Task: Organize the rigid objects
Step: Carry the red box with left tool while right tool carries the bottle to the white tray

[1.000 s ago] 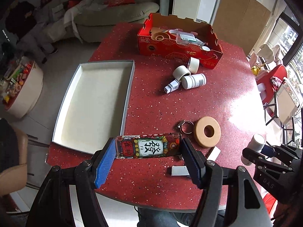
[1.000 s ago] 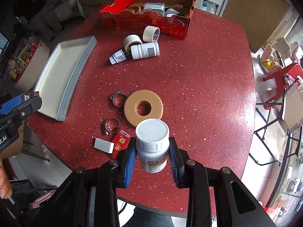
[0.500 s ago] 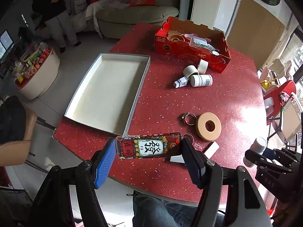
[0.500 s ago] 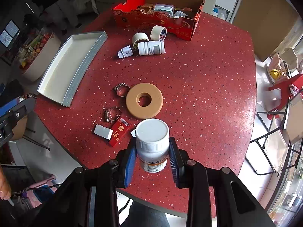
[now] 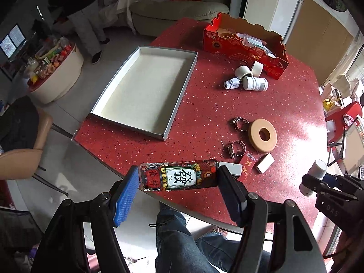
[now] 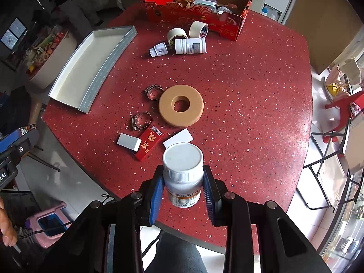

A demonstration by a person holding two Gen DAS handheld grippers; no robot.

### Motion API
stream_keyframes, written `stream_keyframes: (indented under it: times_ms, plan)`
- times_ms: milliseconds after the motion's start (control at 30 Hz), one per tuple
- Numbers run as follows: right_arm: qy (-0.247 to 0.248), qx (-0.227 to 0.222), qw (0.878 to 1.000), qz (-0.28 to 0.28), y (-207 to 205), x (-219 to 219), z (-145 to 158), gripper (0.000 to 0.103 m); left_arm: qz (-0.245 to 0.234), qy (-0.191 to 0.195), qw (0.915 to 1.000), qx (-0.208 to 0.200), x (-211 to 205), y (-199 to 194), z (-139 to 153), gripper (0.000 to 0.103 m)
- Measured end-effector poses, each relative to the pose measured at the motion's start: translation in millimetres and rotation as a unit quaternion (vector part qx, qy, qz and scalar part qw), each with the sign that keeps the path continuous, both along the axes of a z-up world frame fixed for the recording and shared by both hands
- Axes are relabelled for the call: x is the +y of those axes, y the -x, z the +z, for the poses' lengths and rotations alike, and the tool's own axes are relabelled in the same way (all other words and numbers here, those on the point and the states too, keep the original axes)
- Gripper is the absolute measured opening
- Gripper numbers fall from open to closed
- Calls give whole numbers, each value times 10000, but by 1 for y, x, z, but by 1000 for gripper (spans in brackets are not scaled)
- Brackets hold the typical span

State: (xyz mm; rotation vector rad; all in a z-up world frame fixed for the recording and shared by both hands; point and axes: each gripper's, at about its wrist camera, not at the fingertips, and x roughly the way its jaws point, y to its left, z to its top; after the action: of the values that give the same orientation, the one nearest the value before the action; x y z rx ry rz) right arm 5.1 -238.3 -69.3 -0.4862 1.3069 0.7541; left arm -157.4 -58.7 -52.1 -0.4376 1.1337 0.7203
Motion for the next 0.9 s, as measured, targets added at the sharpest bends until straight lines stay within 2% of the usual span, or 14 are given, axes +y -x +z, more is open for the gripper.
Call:
stream_keyframes:
  times_ms: [167, 467, 667, 900]
  plan:
    - [-17, -58, 10000, -16, 5, 26, 1, 34, -22, -105, 9999, 0, 23, 7, -3, 72]
    - [-7, -372, 9993, 11, 14, 99, 10, 34, 116, -140, 9994, -295, 112, 17, 6, 72]
    - [-56, -476, 9988, 13, 14, 143, 13, 34, 216, 22, 9992, -341, 162, 20, 1, 72]
    - [5, -313, 9995, 46, 11, 189, 12, 34, 261, 327, 9988, -268, 206, 10, -17, 72]
